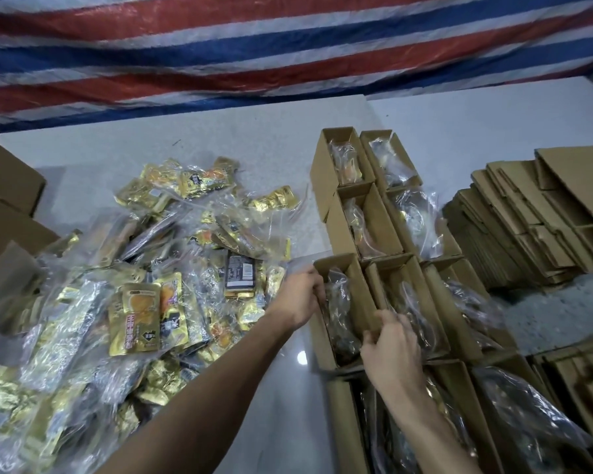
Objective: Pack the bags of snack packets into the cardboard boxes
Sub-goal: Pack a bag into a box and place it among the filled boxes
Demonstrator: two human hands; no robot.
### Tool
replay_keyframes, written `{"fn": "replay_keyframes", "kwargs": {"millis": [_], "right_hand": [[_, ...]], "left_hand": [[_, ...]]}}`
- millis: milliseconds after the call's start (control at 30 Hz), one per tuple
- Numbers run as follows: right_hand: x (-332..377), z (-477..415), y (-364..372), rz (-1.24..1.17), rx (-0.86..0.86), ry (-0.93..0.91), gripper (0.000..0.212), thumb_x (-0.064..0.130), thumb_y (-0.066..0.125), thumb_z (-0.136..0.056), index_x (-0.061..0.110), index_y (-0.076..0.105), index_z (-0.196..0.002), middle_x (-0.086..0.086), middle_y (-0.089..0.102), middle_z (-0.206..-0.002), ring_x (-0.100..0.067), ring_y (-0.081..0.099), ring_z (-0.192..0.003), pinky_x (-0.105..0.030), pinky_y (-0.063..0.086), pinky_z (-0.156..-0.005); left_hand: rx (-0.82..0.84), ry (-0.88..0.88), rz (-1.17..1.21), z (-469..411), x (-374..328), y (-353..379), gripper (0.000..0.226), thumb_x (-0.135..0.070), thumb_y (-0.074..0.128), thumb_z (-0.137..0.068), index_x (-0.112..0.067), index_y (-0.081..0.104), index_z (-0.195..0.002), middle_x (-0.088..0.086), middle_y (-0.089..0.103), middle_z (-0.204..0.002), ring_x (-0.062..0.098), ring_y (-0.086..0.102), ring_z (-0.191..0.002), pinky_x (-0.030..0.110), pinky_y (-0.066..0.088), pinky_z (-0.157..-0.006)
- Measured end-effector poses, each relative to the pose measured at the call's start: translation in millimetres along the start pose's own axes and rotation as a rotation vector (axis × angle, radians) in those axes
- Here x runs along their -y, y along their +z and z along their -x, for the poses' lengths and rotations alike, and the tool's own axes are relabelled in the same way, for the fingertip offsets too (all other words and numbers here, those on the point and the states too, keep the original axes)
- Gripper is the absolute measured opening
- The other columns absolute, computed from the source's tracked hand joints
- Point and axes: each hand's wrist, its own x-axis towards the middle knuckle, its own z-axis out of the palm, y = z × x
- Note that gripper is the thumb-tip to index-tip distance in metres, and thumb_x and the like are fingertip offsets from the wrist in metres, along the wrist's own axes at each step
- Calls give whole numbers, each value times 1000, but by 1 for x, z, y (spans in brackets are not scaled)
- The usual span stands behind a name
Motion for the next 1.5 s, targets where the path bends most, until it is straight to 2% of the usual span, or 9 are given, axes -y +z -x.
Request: {"fn": "replay_keyframes", "kwargs": {"millis": [167,333,467,633,767,1167,1333,1400,1500], "right_hand": [[0,9,-1,-56,-50,-54,28,22,62,-93,19,64,-121,2,53,-123,-19,47,-120,-29,42,-92],[7,12,1,-118,7,-113,26,21,59,-94,20,65,-120,3,53,-115,-18,51,-112,-30,45,-95],[12,14,5,-174,15,-147,23,27,58,-95,26,62,-118,10,51,-116,-13,50,-112,-30,47,-88],[26,17,13,-184,27,-167,19,32,56,-94,35,57,-113,18,47,-114,-8,45,-115,-22,41,-86],[43,20,20,-190,37,-223,23,32,53,-95,34,55,-118,14,49,-118,-9,44,-118,-25,40,-96],[150,82,48,-274,220,-526,23,18,51,-97,26,63,-116,11,59,-117,-9,51,-114,-24,41,-98],[217,130,70,-310,318,-689,21,19,56,-95,31,66,-108,16,62,-110,-4,56,-105,-18,42,-89],[243,149,77,-338,347,-747,20,19,58,-94,34,67,-105,20,63,-106,4,57,-98,-5,39,-79],[278,177,85,-388,415,-811,21,17,59,-95,34,65,-105,20,64,-103,8,57,-95,-10,48,-80]], "left_hand": [[-3,-9,58,-1,2,3,28,24,49,-69,4,69,-68,9,59,-92,17,57,-84,0,35,-72],[41,14,40,3,-5,6,35,21,43,-68,1,70,-75,11,60,-112,21,56,-108,2,31,-82],[67,48,65,16,-1,4,37,3,41,-70,-9,69,-90,-2,56,-129,13,49,-124,14,33,-98],[-42,25,123,34,12,-6,51,17,37,-71,-12,69,-97,-20,49,-126,2,46,-124,-3,22,-96],[-104,-3,193,51,17,-18,54,21,37,-76,-14,68,-103,-12,51,-131,-1,42,-127,12,30,-107],[-333,-214,371,190,59,-116,21,-3,62,-92,-23,66,-96,-8,72,-83,10,67,-73,35,56,-67],[-534,-282,230,273,99,-188,23,-19,65,-91,-41,64,-86,-23,69,-86,-4,64,-86,13,46,-71],[-626,-335,191,304,114,-215,17,-23,64,-92,-39,65,-87,-22,69,-87,-5,62,-88,17,45,-71],[-757,-358,52,347,133,-255,9,-26,61,-93,-34,64,-95,-19,65,-95,-1,60,-92,28,49,-79]]}}
